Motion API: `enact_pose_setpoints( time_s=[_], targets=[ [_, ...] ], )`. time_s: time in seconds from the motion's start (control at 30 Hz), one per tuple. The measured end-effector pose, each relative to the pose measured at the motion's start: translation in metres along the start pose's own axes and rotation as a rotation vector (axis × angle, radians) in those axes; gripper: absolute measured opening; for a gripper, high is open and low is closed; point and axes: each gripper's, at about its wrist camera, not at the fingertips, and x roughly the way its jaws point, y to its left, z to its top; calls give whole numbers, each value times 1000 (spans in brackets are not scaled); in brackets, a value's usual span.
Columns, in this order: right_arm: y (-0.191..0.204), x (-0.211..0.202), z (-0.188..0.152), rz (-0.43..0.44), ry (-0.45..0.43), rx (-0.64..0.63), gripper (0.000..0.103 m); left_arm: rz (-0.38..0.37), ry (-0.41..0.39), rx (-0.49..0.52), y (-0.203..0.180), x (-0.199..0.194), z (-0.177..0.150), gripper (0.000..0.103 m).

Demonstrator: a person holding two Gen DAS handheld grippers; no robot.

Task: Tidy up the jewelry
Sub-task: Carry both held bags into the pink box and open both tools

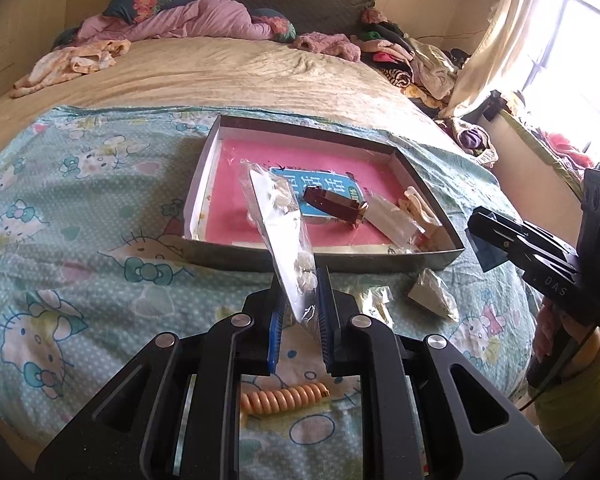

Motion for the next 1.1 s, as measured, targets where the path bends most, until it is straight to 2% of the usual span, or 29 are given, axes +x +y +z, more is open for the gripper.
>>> enact_pose_setpoints(
  time_s=[0.2, 0.53, 1.1],
  targets=[
    [-5, 2, 9, -10, -21, 8, 24, 44, -16, 26, 4, 8, 19, 9],
    [-10, 13, 21, -22, -40, 11, 24, 64, -12, 46, 6, 29, 43, 9],
    [-19, 32, 36, -31, -38, 27, 24, 130, 20, 79, 18, 65, 59, 9]
  ],
)
